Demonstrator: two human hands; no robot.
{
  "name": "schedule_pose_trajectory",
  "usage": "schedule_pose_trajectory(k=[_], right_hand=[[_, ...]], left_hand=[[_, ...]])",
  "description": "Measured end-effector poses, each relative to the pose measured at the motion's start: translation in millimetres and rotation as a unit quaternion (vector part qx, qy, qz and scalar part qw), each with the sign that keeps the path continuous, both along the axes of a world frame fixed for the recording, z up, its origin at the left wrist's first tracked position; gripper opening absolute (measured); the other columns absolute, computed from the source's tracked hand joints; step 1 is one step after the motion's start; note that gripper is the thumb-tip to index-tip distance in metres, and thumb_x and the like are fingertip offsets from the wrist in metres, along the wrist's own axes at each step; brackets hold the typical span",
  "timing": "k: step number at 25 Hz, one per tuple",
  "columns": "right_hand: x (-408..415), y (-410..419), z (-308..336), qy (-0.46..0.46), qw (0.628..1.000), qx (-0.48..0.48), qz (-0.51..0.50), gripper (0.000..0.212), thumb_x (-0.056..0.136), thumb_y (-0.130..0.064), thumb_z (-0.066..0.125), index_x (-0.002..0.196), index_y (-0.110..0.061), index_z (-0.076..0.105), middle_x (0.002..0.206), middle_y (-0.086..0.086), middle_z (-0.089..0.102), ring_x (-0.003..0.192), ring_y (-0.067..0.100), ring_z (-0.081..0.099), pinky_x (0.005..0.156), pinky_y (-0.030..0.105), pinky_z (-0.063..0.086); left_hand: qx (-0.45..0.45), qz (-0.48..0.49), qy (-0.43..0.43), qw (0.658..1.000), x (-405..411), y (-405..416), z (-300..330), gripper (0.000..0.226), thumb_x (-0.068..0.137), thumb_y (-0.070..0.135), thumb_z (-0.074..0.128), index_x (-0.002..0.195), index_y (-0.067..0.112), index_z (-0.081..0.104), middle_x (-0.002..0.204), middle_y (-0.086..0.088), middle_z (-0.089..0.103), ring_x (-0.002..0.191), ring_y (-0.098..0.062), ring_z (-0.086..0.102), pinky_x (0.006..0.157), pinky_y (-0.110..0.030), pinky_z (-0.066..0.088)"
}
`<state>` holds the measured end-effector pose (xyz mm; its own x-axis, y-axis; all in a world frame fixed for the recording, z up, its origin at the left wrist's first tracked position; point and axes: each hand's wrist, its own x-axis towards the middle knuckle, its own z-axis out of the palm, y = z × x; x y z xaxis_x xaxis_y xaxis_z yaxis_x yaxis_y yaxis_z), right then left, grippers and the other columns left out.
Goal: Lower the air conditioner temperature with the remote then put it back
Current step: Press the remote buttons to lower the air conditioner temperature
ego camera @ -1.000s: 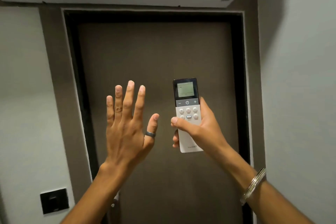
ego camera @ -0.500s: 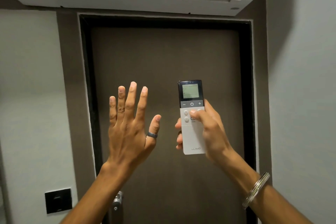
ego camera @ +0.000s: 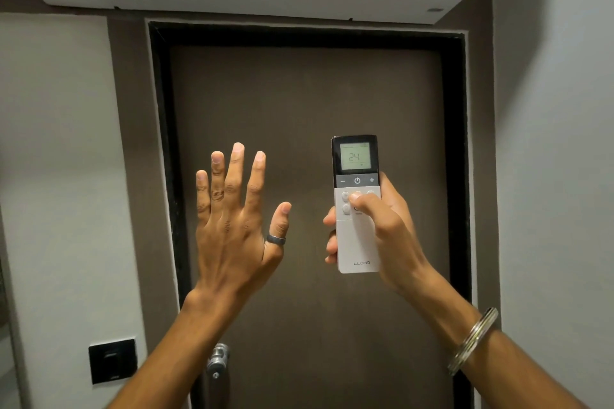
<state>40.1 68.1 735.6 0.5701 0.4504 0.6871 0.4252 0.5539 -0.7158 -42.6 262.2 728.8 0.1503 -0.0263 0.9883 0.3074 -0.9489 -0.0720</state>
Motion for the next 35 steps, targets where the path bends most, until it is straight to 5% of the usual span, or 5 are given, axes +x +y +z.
schedule_pose_trajectory(k=[35], right_hand=[[-11,-15,-11,0.007,1.0,-0.005,0.005,0.029,0.097,-0.026,0.053,0.125,-0.019,0.054,0.08,0.011,0.077,0.052,0.03,0.07,0.049,0.04,0.063]], left_hand=[[0.014,0.009,0.005,1.0,-13,-18,-5,0.075,0.103,0.06,0.032,0.164,0.018,0.027,0.174,-0.014,0.016,0.163,-0.033,0.005,0.133,-0.047,-0.002]])
